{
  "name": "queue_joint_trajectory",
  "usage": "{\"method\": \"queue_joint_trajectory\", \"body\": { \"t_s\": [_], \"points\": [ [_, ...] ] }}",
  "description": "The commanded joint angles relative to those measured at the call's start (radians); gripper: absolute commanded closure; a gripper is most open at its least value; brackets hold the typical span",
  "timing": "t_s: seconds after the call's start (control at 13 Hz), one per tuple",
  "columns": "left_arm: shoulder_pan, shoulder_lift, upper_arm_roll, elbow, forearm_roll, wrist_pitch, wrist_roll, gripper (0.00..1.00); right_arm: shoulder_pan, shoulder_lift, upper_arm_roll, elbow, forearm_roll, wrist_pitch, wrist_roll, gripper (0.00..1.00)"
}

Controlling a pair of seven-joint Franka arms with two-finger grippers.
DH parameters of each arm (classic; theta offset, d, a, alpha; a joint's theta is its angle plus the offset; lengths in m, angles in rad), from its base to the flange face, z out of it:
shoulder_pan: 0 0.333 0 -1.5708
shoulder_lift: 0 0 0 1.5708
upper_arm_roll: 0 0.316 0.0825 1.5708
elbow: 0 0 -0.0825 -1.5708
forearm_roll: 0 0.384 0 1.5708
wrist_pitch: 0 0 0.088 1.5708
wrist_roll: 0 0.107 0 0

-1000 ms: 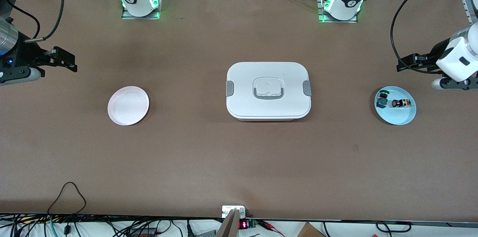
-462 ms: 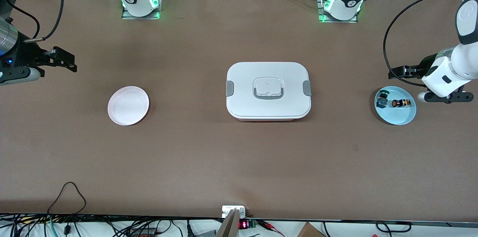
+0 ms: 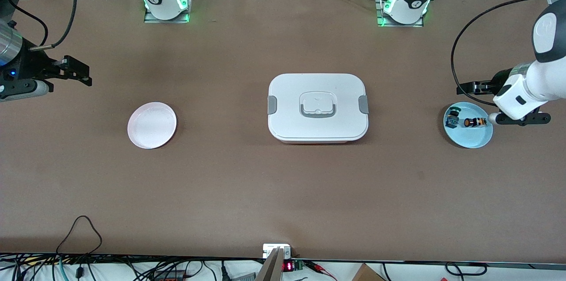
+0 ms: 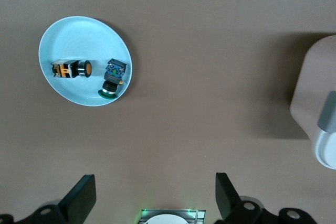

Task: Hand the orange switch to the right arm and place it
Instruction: 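Lower the left gripper onto the orange-and-black switch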

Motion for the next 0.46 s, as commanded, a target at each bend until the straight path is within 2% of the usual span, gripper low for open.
{"method": "queue_joint_trajectory", "body": {
  "t_s": [0.0, 0.38],
  "points": [
    [0.055, 0.007, -0.003, -0.059, 0.019, 0.074, 0.0, 0.0, -0.002, -0.003, 0.0, 0.01, 0.012, 0.002, -0.012, 0.0],
    [0.15, 0.089, -0.003, -0.073, 0.019, 0.15, 0.105, 0.0, -0.002, -0.003, 0.0, 0.01, 0.012, 0.005, -0.012, 0.0]
  ]
}}
